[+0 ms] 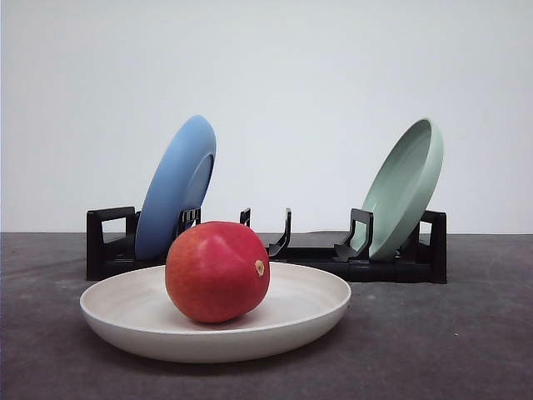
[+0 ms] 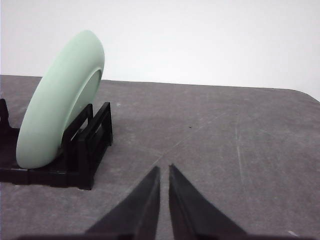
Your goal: Place pomegranate in white plate
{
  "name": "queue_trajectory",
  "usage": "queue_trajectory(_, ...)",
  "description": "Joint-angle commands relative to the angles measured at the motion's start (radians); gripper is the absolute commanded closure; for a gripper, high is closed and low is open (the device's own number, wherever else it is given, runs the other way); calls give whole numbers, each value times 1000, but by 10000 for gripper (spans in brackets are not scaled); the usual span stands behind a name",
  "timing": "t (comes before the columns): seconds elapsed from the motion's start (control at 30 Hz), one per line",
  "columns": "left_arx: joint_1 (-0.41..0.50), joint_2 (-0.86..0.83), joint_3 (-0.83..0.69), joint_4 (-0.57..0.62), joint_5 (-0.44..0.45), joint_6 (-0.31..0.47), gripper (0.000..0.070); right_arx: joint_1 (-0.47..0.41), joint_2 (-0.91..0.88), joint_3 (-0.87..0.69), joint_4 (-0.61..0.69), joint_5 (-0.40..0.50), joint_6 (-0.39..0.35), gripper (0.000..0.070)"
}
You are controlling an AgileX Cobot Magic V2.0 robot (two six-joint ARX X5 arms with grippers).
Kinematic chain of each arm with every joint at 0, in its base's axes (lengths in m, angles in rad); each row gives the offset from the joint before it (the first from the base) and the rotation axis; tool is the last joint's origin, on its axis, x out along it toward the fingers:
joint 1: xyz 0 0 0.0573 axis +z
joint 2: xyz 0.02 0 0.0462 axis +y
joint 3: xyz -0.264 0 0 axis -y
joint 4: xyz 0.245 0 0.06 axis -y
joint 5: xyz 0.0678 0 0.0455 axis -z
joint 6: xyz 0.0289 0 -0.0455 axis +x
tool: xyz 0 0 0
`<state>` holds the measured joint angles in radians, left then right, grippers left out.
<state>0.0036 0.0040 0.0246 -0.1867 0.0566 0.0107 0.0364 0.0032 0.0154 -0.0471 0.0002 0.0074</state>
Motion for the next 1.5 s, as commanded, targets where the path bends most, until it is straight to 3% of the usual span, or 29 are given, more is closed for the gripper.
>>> queue_trajectory(0.0,0,-1,-13,2,-1,0,700,0,0,-4,10,1,11,672)
queue_trajectory(1.47,0,-1,-13,1,-1,0,700,0,0,-3,10,0,11,672)
